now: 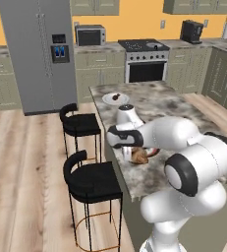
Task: Take the chicken drumsticks from the pan and place one on each plate on the dining counter.
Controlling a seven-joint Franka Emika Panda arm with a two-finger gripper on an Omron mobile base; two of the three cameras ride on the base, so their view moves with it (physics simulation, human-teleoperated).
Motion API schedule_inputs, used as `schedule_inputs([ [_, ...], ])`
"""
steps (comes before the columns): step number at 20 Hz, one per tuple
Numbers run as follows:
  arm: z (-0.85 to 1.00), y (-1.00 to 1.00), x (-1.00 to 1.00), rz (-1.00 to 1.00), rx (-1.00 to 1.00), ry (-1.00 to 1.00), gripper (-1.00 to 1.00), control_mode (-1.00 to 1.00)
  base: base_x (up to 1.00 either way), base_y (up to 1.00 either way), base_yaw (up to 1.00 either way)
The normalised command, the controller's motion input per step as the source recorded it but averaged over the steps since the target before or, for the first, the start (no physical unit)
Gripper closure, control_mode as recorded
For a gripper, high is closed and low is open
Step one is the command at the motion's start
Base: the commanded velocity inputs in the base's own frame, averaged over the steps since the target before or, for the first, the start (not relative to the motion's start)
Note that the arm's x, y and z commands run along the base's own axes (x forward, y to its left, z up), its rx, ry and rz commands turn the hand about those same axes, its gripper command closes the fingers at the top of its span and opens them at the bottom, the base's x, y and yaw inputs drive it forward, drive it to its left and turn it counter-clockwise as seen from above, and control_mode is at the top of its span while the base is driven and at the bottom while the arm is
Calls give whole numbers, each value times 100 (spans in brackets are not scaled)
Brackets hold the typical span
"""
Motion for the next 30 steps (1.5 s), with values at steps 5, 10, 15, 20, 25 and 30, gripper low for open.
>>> schedule_inputs([
  [5, -13, -27, 72, 0, 0, 0, 100, -100, 0, 0, 0],
  [10, -8, -26, 83, 0, 0, 0, 100, -100, 0, 0, 0],
  [15, -18, -21, 84, 0, 0, 0, 100, -100, 0, 0, 0],
  [20, -19, -21, 79, 0, 0, 0, 100, -100, 0, 0, 0],
  [25, -31, -25, 55, 0, 0, 0, 100, -100, 0, 0, 0],
  [30, -36, -16, 32, 0, 0, -1, 100, -100, 0, 0, 0],
])
